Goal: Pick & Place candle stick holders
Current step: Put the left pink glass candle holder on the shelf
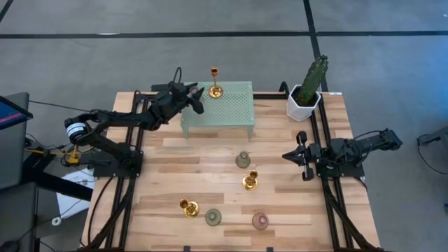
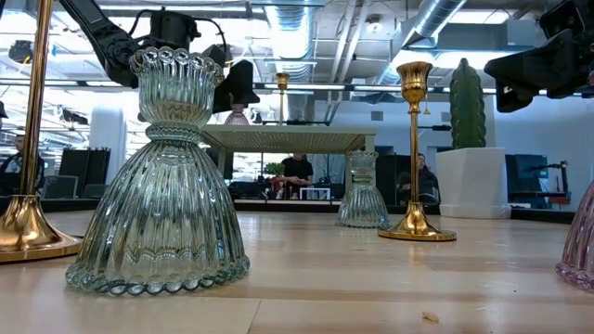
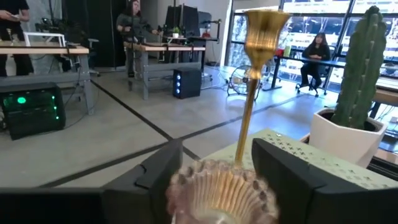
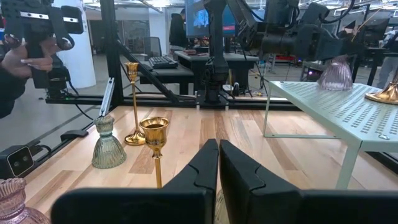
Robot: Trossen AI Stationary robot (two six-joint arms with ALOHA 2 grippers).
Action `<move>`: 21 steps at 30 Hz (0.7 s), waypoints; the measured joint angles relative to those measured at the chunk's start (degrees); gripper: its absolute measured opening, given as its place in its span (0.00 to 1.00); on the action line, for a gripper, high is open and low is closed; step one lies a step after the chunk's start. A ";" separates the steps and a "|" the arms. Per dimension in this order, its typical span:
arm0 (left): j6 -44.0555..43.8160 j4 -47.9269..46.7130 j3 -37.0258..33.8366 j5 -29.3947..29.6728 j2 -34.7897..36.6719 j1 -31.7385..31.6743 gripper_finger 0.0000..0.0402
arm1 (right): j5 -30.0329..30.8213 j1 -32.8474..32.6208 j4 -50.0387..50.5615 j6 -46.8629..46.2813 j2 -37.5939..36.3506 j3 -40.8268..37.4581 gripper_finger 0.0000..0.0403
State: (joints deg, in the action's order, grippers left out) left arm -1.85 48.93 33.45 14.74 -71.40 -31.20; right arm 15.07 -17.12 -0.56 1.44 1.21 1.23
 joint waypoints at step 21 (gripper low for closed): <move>1.64 -0.01 -0.04 -3.46 4.57 0.44 0.54 | 0.00 0.00 0.00 0.00 0.00 0.00 0.02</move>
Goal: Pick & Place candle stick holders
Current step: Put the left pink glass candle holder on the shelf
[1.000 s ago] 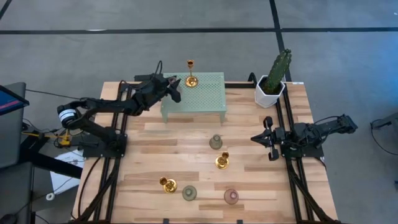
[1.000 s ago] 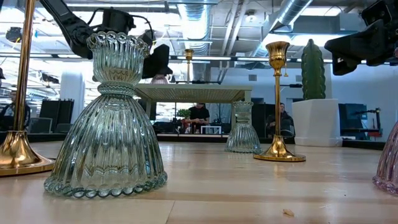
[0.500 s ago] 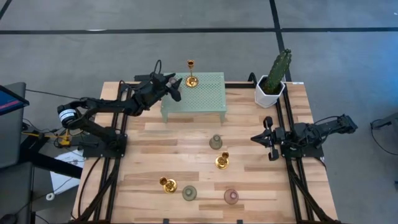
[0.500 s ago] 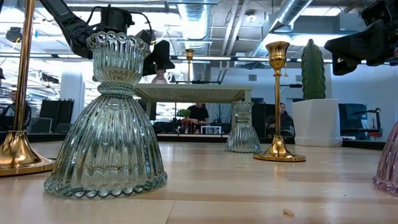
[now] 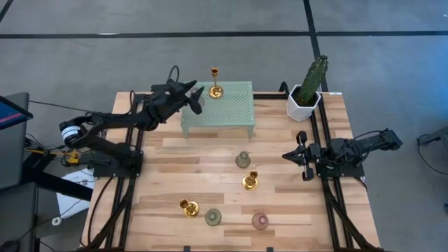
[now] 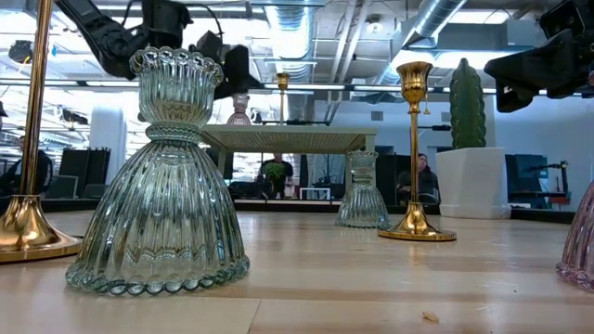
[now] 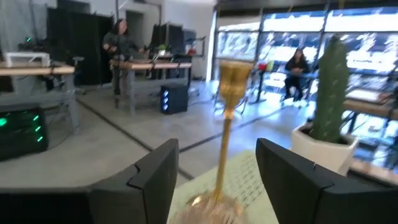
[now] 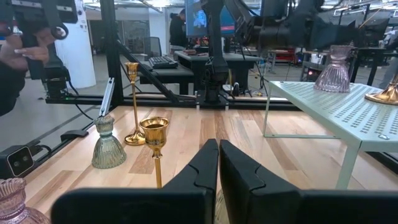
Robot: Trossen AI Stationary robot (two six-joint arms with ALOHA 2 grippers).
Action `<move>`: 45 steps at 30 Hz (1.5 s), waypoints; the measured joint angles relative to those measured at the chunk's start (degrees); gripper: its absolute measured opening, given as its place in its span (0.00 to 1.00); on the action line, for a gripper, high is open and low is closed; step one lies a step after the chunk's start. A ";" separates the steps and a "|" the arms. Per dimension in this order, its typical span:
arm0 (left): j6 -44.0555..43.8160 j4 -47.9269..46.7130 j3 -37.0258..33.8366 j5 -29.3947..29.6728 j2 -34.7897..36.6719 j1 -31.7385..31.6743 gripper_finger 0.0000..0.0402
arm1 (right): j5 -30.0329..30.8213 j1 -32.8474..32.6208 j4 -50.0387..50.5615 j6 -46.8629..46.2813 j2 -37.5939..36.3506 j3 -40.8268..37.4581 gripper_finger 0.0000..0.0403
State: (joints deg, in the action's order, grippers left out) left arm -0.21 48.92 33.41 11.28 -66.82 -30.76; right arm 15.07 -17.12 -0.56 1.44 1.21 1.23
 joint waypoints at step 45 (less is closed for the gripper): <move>-1.33 -27.22 -6.05 10.13 10.18 10.99 0.01 | 0.02 0.00 0.00 0.02 0.00 0.00 0.02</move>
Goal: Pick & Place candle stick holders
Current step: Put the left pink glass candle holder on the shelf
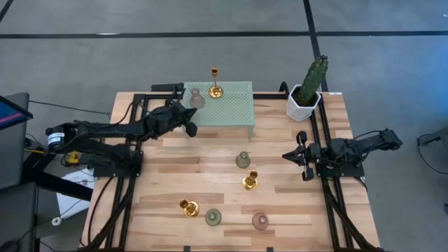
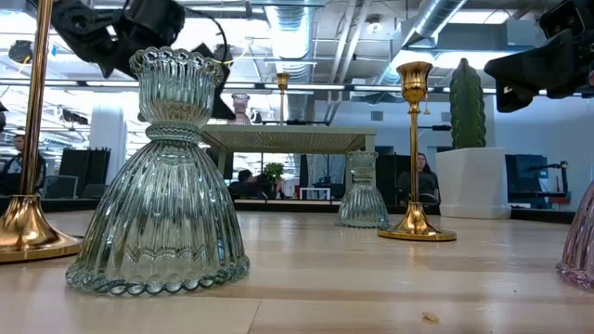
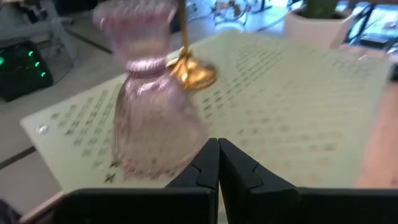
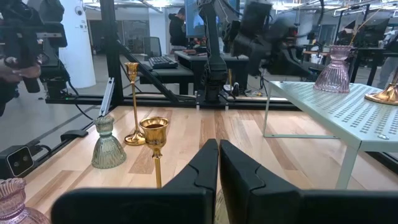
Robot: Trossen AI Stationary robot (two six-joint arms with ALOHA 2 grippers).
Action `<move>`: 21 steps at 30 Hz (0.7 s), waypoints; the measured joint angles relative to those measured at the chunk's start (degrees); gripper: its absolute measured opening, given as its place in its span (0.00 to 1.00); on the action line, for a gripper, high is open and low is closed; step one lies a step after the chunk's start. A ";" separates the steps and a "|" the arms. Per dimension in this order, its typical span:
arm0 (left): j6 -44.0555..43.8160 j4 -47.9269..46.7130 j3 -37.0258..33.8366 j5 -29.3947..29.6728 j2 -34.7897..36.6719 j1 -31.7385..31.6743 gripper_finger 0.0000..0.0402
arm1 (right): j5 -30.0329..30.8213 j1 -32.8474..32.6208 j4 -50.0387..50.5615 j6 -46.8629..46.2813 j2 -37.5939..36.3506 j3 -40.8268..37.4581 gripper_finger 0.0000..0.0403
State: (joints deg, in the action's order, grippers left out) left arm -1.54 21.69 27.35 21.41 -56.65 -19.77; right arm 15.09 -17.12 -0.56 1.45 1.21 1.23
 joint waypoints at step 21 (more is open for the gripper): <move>-0.01 7.73 0.00 -4.47 -4.43 -7.11 0.01 | 0.02 0.00 -0.02 0.09 0.00 0.00 0.02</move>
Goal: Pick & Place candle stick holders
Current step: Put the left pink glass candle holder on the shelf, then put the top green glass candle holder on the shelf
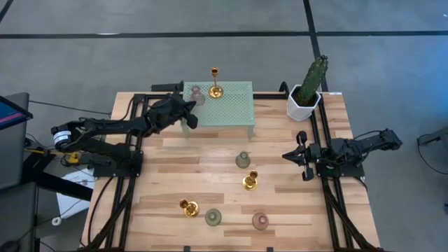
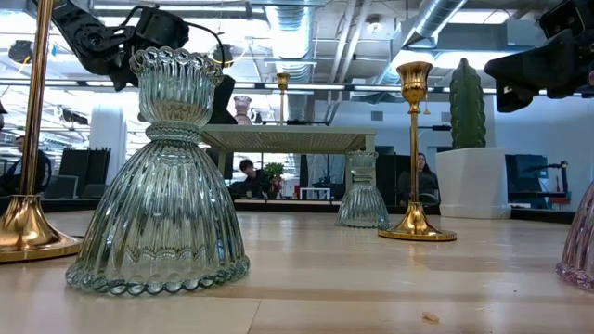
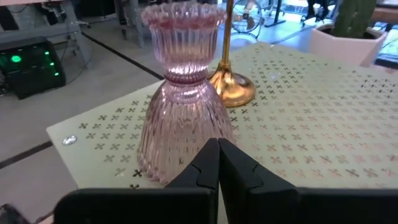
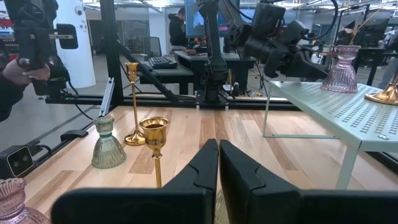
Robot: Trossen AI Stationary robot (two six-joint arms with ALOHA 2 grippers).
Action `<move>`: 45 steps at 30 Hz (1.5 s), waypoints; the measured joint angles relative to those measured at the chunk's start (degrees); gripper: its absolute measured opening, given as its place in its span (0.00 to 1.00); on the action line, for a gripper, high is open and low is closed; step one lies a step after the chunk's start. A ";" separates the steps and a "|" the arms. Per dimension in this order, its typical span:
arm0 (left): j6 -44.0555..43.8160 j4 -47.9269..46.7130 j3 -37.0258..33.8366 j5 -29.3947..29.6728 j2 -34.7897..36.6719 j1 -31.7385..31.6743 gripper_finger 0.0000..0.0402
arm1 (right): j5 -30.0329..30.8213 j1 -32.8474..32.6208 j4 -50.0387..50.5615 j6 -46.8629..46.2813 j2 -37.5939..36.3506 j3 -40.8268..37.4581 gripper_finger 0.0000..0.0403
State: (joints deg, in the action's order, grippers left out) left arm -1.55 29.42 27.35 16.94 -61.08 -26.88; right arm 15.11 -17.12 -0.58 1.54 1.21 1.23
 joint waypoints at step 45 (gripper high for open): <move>1.29 -0.83 0.00 -18.85 9.56 8.21 0.01 | 0.04 0.02 0.01 -0.07 0.00 0.00 0.02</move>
State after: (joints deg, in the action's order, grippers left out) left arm -0.26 28.60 27.35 -1.91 -51.52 -18.67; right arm 15.15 -17.11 -0.56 1.48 1.21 1.23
